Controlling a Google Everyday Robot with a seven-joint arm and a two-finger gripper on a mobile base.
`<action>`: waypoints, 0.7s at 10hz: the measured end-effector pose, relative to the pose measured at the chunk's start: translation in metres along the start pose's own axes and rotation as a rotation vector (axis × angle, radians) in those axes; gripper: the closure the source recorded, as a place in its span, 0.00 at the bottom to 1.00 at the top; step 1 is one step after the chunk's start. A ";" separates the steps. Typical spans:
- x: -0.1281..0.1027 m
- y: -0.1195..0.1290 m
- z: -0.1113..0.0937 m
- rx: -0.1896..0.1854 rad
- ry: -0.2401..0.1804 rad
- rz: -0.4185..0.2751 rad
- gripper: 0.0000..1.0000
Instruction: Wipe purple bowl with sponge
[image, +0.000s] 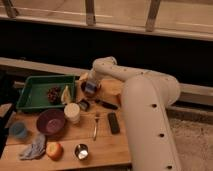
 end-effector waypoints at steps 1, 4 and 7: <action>0.001 -0.003 0.000 -0.001 0.001 0.007 0.26; 0.003 -0.008 -0.001 -0.001 0.002 0.021 0.45; 0.003 -0.010 -0.002 -0.002 0.005 0.025 0.45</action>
